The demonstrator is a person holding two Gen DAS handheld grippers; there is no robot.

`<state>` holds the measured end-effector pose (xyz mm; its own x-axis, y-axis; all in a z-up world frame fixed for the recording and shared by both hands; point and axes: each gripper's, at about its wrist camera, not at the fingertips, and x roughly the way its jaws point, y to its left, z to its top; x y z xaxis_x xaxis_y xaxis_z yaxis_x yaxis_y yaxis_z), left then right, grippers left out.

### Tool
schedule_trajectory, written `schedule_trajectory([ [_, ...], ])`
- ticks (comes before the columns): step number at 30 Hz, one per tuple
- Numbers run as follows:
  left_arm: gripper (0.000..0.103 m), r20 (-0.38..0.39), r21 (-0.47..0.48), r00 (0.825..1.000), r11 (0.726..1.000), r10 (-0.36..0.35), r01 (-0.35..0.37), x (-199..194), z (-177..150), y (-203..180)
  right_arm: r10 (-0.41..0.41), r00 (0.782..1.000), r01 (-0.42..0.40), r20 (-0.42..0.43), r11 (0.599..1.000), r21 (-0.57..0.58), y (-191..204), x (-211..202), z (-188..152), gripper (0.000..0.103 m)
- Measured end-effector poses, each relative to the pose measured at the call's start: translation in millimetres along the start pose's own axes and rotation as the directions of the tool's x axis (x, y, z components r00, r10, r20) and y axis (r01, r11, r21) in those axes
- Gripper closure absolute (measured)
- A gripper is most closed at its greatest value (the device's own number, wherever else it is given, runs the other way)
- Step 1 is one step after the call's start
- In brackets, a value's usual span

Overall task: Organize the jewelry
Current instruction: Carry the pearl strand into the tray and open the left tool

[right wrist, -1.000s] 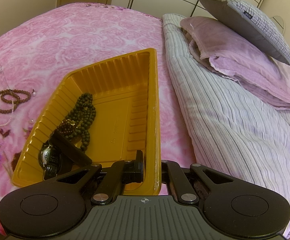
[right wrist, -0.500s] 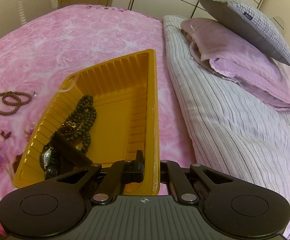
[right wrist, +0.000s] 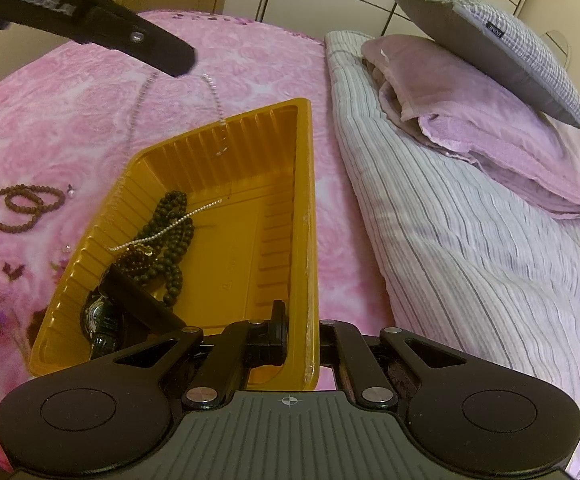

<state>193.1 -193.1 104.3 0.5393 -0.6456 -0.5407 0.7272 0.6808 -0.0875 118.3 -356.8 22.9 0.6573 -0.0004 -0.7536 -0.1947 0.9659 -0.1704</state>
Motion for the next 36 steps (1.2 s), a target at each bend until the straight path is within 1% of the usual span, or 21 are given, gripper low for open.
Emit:
schedule_trajectory([
  [15, 0.101, -0.022, -0.017, 1.000, 1.000, 0.019, -0.019, 13.3, -3.7, 2.9, 0.001, 1.000, -0.001, 0.000, 1.000, 0.001, -0.2, 0.2, 0.3, 0.099],
  [18, 0.098, -0.015, -0.023, 1.000, 1.000, 0.013, -0.014, 14.4, -4.5, 4.1, 0.002, 1.000, -0.002, -0.001, 1.000, 0.001, -0.2, 0.3, 0.2, 0.099],
  [21, 0.098, -0.015, -0.028, 1.000, 1.000, 0.013, -0.013, 12.8, -4.6, 7.0, 0.002, 1.000, -0.002, -0.001, 1.000, 0.001, -0.3, 0.4, 0.3, 0.099],
  [26, 0.098, -0.008, -0.035, 0.999, 0.998, 0.042, -0.043, 4.6, -9.1, 16.6, 0.000, 1.000, 0.000, 0.000, 1.000, 0.001, -0.2, 0.1, 0.1, 0.099],
  [30, 0.091, -0.010, -0.058, 0.996, 0.994, 0.088, -0.088, -12.0, -22.1, 33.2, 0.001, 1.000, -0.001, 0.001, 1.000, 0.001, 0.2, -0.4, 0.3, 0.099],
  [31, 0.088, -0.012, -0.067, 0.995, 0.992, 0.102, -0.102, -17.9, -27.6, 38.4, 0.001, 1.000, -0.001, 0.002, 1.000, 0.001, 0.6, -1.0, 0.1, 0.098],
  [34, 0.086, -0.020, -0.102, 0.988, 0.983, 0.152, -0.154, -36.0, -45.9, 54.5, -0.001, 1.000, 0.001, 0.002, 1.000, 0.000, 1.4, -1.8, -0.3, 0.098],
  [36, 0.084, -0.026, -0.123, 0.980, 0.972, 0.199, -0.201, -49.9, -61.7, 65.3, -0.001, 1.000, 0.001, 0.002, 1.000, 0.000, 1.5, -1.7, -0.4, 0.098],
])
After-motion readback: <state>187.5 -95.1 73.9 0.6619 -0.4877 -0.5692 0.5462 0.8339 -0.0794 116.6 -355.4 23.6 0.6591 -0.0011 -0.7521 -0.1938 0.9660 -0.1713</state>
